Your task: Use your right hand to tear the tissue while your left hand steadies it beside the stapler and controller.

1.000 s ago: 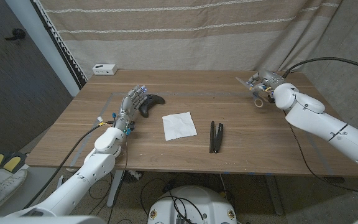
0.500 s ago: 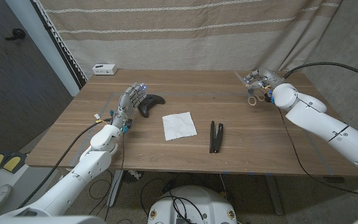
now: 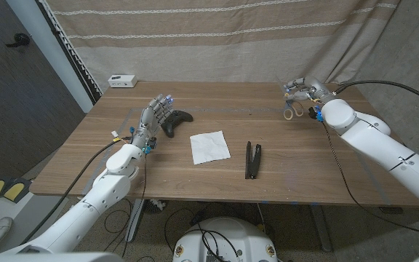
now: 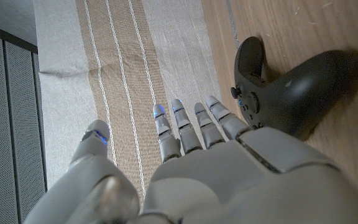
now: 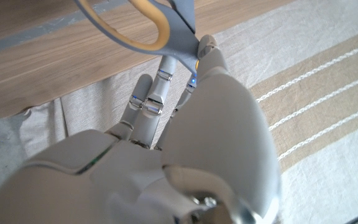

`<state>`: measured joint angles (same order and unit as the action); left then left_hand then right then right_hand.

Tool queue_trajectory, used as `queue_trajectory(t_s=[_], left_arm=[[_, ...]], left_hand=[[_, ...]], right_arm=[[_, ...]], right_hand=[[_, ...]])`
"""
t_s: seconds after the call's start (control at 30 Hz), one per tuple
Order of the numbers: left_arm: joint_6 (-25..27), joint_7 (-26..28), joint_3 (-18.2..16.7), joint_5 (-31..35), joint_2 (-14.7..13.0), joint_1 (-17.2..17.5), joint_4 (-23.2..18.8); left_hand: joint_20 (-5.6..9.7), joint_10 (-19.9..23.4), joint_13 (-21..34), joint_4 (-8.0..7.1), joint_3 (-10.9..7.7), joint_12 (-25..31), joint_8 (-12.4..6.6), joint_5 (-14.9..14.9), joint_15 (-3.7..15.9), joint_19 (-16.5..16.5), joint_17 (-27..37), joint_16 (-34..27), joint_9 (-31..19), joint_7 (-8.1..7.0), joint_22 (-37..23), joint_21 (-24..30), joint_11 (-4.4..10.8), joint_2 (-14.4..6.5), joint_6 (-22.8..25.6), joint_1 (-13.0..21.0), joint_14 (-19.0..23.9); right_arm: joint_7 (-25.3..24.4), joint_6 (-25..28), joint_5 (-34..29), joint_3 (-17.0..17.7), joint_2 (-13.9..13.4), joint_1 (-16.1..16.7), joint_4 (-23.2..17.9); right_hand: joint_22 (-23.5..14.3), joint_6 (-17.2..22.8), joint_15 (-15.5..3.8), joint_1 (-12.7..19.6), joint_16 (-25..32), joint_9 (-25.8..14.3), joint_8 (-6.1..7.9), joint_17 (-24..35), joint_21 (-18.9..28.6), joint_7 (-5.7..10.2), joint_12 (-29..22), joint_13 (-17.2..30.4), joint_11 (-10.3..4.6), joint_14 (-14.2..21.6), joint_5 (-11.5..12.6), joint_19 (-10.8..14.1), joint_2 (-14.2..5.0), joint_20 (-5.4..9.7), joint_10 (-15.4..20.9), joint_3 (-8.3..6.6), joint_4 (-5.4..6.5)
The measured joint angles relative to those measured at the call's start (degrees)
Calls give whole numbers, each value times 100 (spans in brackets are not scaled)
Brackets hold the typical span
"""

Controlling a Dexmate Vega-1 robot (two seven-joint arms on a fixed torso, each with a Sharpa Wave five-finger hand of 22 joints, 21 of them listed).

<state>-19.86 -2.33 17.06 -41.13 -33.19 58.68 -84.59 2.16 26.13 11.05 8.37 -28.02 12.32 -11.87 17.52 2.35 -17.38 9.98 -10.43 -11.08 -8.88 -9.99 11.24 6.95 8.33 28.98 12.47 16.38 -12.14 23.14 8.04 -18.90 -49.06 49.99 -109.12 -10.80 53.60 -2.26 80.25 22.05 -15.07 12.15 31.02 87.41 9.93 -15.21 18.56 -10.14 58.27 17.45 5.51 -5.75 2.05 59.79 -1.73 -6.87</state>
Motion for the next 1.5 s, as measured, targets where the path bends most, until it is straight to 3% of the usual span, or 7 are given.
queue_trajectory(t_s=[0.43, 1.13, 1.5], left_arm=[[146, 243, -119, -26, -143, 252, -478], [28, 401, 96, 166, 193, 69, -483], [22, 474, 194, 234, 282, 12, -535]], left_hand=[[0, 22, 0, 0, 0, 0, 0, -25, 0, 0, 0, 0, 0, -34, 0, 0, -22, 0, 51, 0, 0], [21, 53, 0, 0, 0, 0, 0, -25, -11, 103, 0, 0, 1, 28, 0, 0, -31, 0, 112, 0, -72], [21, 53, 0, 7, -7, 0, -22, -25, 0, 103, 0, 0, 2, 58, 0, -15, -31, 0, 142, 0, -124]], right_arm=[[-8, -912, 952, 411, 171, 337, 149], [686, -2016, 2309, 791, 259, 464, 627], [857, -2389, 2675, 875, 291, 468, 833]], right_hand=[[14, -123, -2, -48, -12, -109, -5, -36, 0, -62, 41, -5, -9, -1, 0, -157, -48, 12, -99, 30, 18], [42, -194, -27, -100, -77, -236, 19, 4, 0, -72, 109, 52, -29, -24, -22, -258, -100, 8, -140, 52, 44], [41, -194, -43, -109, -70, -264, 18, 21, 0, -73, 113, 52, -50, -24, -64, -267, -109, -1, -180, 51, 45]])
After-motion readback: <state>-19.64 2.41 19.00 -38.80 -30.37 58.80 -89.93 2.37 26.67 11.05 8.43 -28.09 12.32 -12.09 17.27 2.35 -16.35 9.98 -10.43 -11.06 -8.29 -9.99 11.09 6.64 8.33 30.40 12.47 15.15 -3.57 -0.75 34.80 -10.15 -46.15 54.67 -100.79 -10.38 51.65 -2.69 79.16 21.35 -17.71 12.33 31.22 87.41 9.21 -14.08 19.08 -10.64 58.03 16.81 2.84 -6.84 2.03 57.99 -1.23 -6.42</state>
